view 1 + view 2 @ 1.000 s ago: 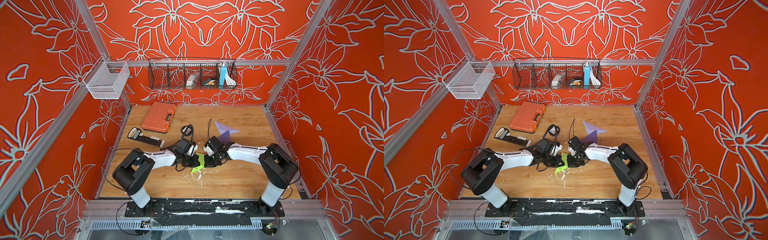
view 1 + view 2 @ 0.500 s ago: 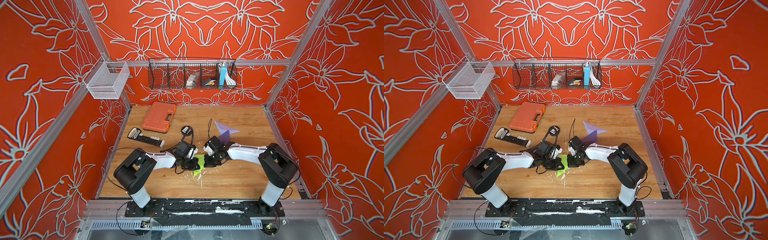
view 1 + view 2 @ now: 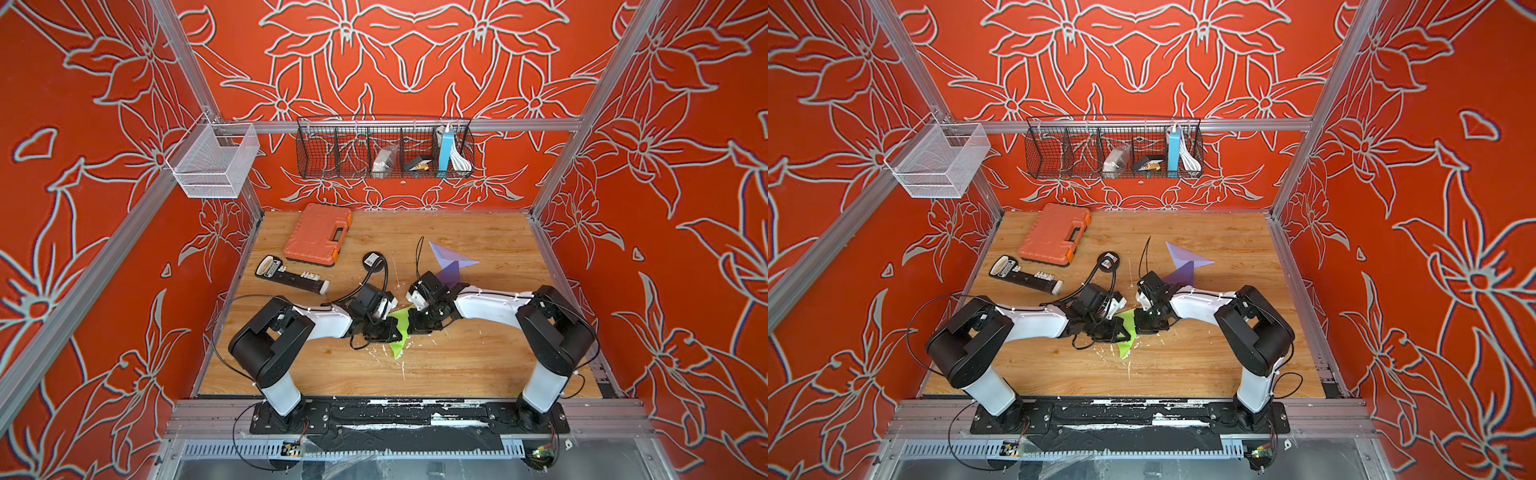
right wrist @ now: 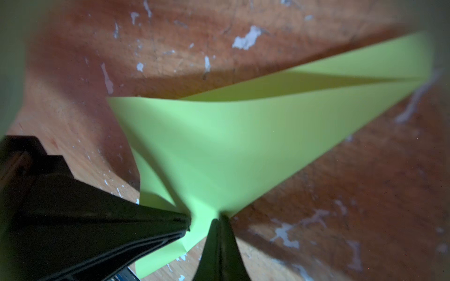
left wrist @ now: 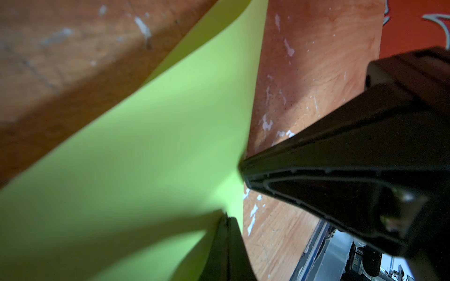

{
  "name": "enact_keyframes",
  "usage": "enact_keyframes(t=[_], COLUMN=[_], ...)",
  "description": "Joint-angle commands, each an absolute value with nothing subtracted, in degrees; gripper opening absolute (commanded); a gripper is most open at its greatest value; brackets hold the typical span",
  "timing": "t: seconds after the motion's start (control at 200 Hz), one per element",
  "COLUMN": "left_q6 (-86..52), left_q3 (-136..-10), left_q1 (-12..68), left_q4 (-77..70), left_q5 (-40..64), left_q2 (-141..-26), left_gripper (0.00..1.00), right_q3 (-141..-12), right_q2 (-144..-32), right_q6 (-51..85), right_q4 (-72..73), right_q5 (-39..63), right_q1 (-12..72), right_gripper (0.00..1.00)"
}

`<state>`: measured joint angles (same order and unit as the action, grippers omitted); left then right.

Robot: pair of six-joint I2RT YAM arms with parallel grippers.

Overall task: Fold the square paper diagonally
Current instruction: Fold the paper at the center of the board.

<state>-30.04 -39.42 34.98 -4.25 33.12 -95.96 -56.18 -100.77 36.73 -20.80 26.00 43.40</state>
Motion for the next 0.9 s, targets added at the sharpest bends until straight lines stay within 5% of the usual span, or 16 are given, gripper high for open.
enact_keyframes(t=[0.0, 0.896], left_q6=[-29.32, -27.9], left_q3=[-39.28, -38.37], left_q1=[35.45, 35.44], left_q4=[-3.07, -2.02], left_q5=[31.48, 30.23], left_q2=[-98.17, -97.9], left_gripper=[0.0, 0.0], right_q3=[-56.98, -62.0], right_q2=[-98.05, -106.33], right_q6=[34.27, 32.05], right_q4=[-24.32, -27.91], right_q5=[25.43, 22.42], right_q1=[43.54, 37.82], right_gripper=[0.0, 0.0])
